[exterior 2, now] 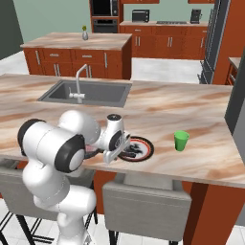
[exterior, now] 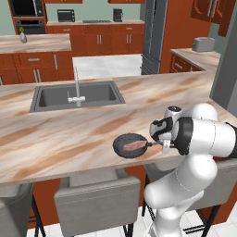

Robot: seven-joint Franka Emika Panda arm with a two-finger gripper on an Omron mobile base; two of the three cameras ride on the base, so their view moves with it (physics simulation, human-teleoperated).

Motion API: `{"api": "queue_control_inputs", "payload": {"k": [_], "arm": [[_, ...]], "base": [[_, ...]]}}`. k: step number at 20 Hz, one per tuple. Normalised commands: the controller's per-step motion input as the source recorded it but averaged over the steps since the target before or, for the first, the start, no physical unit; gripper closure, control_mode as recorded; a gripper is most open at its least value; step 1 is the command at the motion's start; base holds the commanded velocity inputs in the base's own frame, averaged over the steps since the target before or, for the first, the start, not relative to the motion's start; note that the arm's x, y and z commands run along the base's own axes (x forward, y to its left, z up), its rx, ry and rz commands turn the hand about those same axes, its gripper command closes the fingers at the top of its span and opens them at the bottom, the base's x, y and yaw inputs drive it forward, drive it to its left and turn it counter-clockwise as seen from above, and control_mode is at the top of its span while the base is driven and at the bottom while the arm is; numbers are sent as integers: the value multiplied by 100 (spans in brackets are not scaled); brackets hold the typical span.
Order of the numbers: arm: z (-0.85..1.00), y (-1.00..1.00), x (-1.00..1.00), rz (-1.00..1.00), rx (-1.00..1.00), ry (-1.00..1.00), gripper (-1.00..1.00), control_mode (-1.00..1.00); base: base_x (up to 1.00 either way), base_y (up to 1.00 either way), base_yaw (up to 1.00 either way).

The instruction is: Pick up the pan with the steak in it and place it on the dining table. Then place the steak on the plate.

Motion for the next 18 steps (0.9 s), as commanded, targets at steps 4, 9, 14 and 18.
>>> {"api": "queue_control_inputs", "payload": {"k": [4,9,14,18], "arm": [[-19,0,7,-2,-1,-2,100,-100],[-5,0,1,0,0,0,100,-100],[0,-1,-17,0,0,-4,-100,-100],[-1,0,-66,-7,1,-16,-100,-100]], "base": [[0,0,0],[0,0,0],[0,0,0],[0,0,0]]}}
